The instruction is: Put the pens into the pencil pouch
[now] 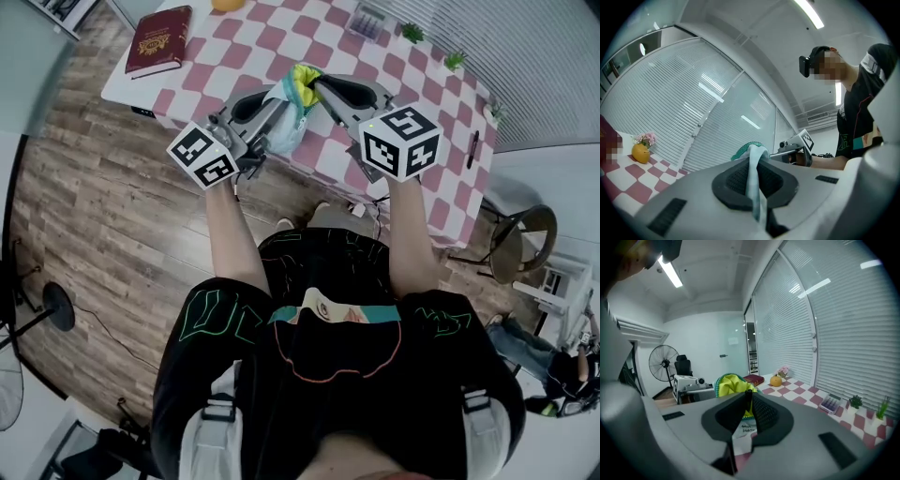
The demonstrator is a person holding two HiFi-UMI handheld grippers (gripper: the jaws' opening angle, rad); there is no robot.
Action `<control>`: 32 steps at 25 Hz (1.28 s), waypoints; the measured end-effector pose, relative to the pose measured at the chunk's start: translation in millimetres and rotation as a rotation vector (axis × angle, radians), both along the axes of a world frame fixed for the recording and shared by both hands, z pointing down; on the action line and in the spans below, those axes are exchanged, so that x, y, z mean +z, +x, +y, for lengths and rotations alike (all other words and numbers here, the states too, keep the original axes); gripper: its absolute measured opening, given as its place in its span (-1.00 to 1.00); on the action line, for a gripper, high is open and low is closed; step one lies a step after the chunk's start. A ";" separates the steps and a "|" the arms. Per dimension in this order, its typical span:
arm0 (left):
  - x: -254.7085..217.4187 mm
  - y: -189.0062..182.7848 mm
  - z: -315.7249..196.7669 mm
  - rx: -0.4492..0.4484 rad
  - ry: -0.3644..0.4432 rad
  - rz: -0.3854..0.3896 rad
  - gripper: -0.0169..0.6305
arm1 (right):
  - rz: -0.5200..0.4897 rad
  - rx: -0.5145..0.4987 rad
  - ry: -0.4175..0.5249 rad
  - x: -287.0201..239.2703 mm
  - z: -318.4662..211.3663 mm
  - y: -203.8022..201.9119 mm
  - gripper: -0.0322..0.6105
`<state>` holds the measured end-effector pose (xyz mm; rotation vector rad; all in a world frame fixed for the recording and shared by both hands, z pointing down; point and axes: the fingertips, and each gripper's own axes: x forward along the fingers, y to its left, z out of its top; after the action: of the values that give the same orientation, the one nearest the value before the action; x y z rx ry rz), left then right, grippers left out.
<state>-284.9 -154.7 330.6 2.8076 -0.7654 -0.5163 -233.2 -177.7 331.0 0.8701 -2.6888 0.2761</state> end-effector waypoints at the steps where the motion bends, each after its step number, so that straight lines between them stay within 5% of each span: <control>1: -0.9 0.6 0.1 0.003 0.002 0.006 -0.95 | 0.020 0.000 0.001 2.4 0.5 0.6 -0.75; 10: 0.5 15.7 -2.3 0.065 -0.010 0.098 -0.95 | 0.012 0.104 0.022 3.5 -4.8 31.7 -0.75; 16: 10.2 55.3 -8.5 0.146 -0.040 0.086 -0.95 | -0.079 0.224 0.029 -1.2 -13.2 80.6 -0.75; 32: 28.7 241.6 -15.8 0.423 -0.116 -0.030 -0.95 | -0.177 0.689 -0.002 7.0 -12.3 313.8 -0.89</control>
<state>-43.3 -170.4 359.3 2.7565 -0.1836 -0.3431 80.6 -190.0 338.0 1.8254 -2.4337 0.5192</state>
